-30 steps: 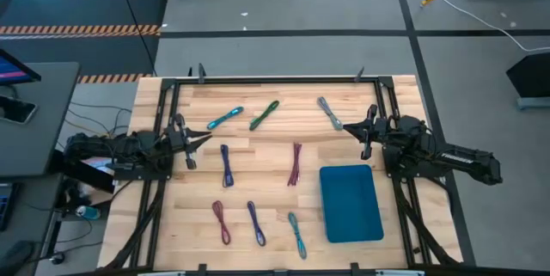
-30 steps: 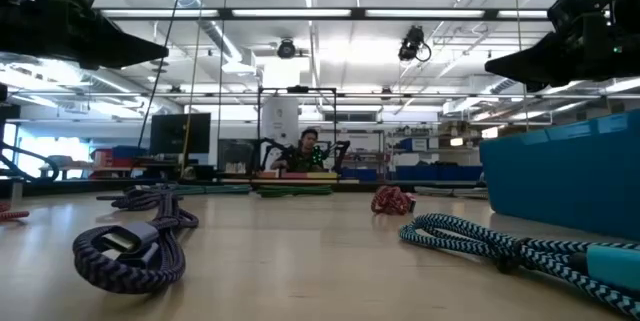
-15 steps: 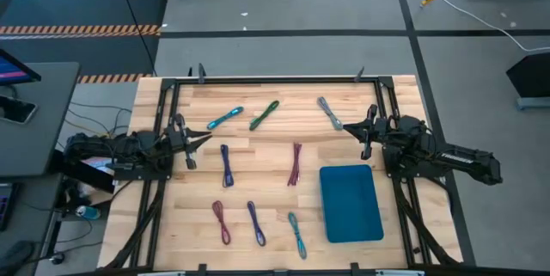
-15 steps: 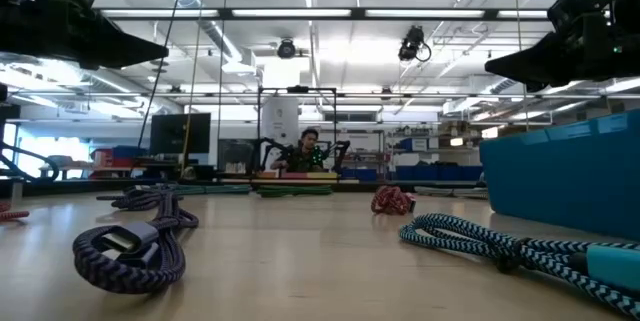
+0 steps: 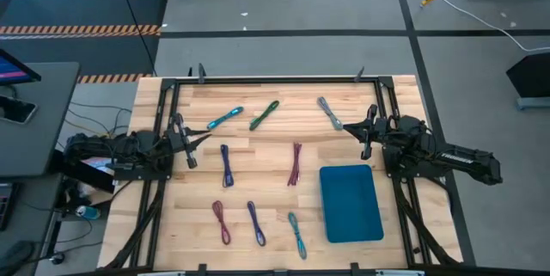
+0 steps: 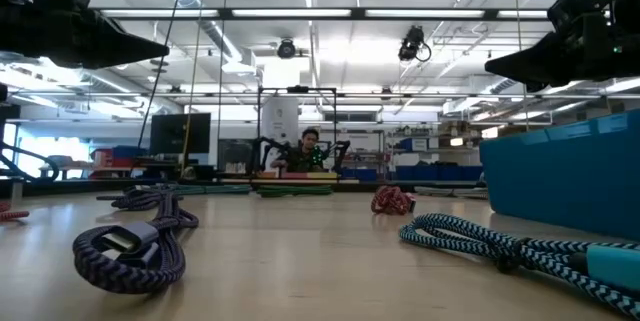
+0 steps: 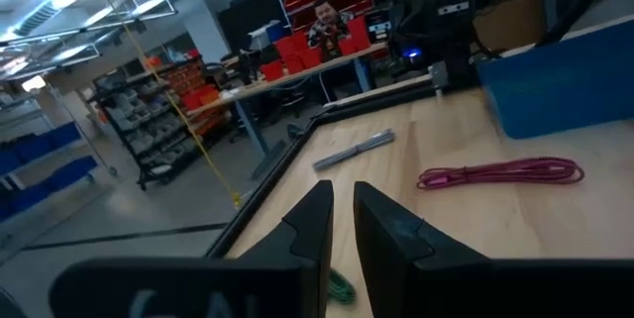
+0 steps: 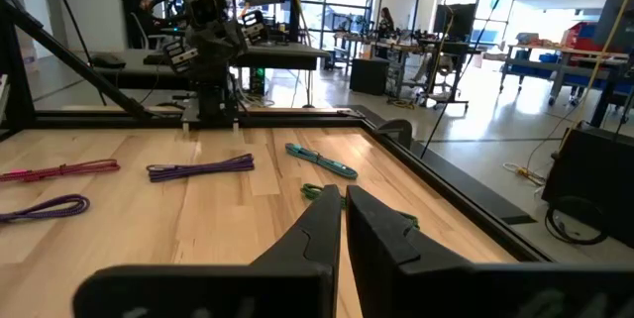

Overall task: Pick and place USB-C Cables
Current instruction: Put the white charger cable into the blue bin

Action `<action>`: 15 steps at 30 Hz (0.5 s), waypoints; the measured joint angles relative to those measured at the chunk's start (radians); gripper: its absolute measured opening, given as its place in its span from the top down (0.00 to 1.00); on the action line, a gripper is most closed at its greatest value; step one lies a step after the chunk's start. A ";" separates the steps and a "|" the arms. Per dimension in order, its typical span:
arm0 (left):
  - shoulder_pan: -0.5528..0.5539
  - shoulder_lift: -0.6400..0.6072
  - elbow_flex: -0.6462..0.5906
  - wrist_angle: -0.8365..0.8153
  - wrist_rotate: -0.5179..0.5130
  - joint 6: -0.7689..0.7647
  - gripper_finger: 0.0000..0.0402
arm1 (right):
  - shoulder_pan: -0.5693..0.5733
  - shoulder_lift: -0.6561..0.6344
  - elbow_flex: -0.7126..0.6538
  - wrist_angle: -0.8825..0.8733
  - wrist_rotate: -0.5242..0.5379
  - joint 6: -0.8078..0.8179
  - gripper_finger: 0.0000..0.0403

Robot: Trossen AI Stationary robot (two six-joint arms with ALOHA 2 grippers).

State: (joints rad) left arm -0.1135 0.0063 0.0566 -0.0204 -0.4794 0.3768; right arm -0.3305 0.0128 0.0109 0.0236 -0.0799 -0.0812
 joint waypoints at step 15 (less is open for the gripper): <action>0.000 0.000 0.000 0.071 0.006 -0.330 0.87 | 0.000 0.000 0.000 0.004 0.000 0.000 0.93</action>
State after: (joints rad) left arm -0.1135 0.0067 0.0570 0.0502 -0.4737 0.0469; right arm -0.3305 0.0129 0.0112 0.0272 -0.0796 -0.0814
